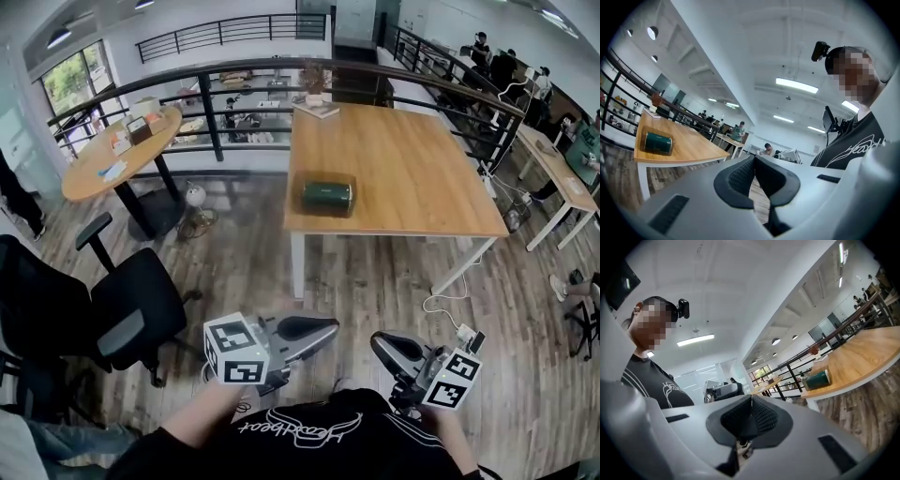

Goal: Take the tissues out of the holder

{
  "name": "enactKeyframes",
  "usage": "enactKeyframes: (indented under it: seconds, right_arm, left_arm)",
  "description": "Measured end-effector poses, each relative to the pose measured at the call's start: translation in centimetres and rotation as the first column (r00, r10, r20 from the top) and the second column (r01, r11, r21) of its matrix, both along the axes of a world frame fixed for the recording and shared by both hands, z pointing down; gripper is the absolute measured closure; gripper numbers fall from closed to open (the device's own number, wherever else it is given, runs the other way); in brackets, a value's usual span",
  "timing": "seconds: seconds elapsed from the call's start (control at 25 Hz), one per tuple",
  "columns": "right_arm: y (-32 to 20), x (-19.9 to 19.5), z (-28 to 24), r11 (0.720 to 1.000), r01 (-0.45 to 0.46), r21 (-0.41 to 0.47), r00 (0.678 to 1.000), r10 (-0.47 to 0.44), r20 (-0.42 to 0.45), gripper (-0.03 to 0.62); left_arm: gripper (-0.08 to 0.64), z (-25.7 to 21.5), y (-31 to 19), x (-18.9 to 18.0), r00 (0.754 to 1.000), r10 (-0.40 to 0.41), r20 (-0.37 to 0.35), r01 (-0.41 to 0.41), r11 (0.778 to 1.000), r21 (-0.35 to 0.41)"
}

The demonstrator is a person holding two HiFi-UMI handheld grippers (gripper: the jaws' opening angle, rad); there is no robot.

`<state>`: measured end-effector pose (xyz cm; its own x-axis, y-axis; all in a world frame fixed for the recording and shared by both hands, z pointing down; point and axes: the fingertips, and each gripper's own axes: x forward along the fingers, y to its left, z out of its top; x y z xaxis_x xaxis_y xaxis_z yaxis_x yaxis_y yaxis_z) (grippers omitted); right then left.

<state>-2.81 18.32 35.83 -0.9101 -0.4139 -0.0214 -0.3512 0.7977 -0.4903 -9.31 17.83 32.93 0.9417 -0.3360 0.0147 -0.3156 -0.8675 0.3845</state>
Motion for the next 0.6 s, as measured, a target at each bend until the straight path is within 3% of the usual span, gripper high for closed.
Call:
enactKeyframes:
  seconds: [0.16,0.32,0.48,0.6]
  right_arm:
    - [-1.7,-0.9,0.7,1.0,0.013,-0.002,1.0,-0.013,-0.001,0.574]
    - [-4.0,-1.5,0.3,0.999,0.046,0.023,0.999,-0.045,-0.028,0.574]
    - [-7.2,-0.9,1.5,0.997,0.064,0.049,0.993,-0.058,-0.107,0.574]
    - [-10.2,0.0,2.6,0.998,0.056,0.02,0.994,-0.053,-0.095,0.574]
  left_arm:
    - [0.546,1.0,-0.7,-0.4,1.0,-0.002,0.007,0.002,1.0,0.001]
    - [0.548,1.2,-2.7,-0.3,0.998,-0.015,0.059,0.014,1.0,0.014]
    - [0.546,1.9,-5.8,0.5,0.993,-0.026,0.115,0.021,0.999,0.043]
    - [0.546,2.8,-8.8,0.9,0.991,-0.032,0.127,0.029,0.999,0.031]
